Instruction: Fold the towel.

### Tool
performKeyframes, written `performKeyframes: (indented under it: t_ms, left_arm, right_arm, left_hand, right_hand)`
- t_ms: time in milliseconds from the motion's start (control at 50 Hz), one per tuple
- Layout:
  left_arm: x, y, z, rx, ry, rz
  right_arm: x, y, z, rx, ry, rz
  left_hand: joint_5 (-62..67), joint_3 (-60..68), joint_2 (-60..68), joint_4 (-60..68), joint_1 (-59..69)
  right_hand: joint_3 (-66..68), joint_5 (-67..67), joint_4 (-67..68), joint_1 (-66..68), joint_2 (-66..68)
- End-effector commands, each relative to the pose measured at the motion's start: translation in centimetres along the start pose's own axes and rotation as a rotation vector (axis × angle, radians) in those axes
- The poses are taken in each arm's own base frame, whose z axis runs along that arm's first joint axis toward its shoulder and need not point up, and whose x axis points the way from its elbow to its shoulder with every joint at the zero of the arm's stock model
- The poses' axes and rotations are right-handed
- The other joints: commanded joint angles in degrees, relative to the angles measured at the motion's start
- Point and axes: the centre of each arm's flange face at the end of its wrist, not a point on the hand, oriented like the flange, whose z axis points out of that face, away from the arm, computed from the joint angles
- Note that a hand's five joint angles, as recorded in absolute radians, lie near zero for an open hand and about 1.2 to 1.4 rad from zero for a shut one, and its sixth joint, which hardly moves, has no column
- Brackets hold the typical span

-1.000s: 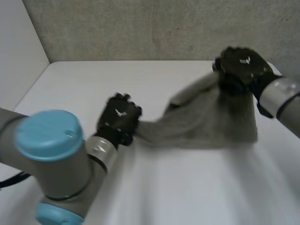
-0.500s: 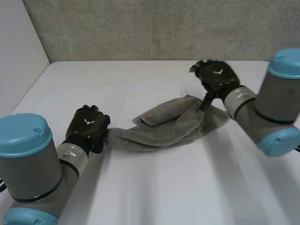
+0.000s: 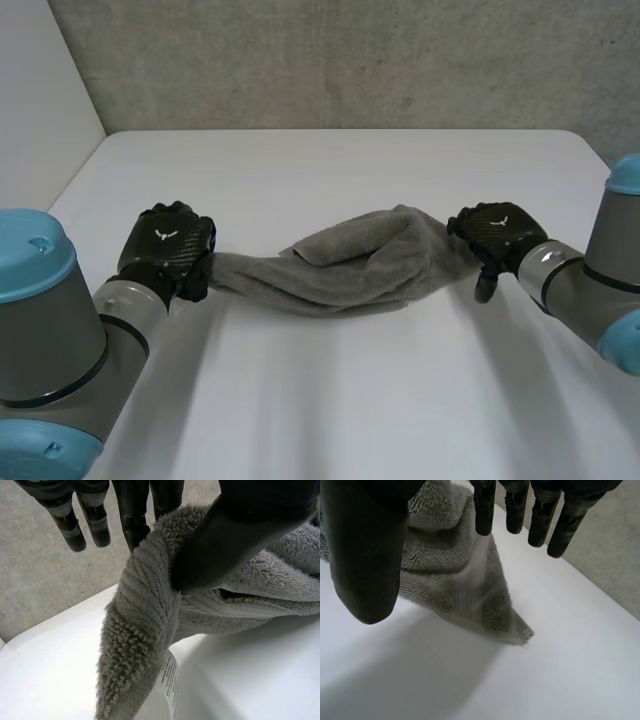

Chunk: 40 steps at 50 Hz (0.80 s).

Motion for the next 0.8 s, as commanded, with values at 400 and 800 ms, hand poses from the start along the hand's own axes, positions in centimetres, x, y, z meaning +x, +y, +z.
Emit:
performKeyframes:
  t_ms: [400, 800]
  left_arm:
    - [0.3, 0.4, -0.2, -0.011, 0.014, 0.005]
    - [0.3, 0.4, -0.1, -0.009, 0.014, 0.005]
  right_arm:
    - [-0.7, 2.0, 5.4, 0.008, -0.055, 0.06]
    - [-0.8, 2.7, 6.3, 0.002, -0.058, 0.065]
  left_hand:
    - [4.3, -2.9, 5.7, -3.4, 6.9]
    - [4.3, -2.9, 5.7, -3.4, 6.9]
  right_hand:
    - [-2.5, 20.2, -4.4, 21.2, 21.3]
    - [-2.5, 20.4, -4.4, 21.4, 21.5]
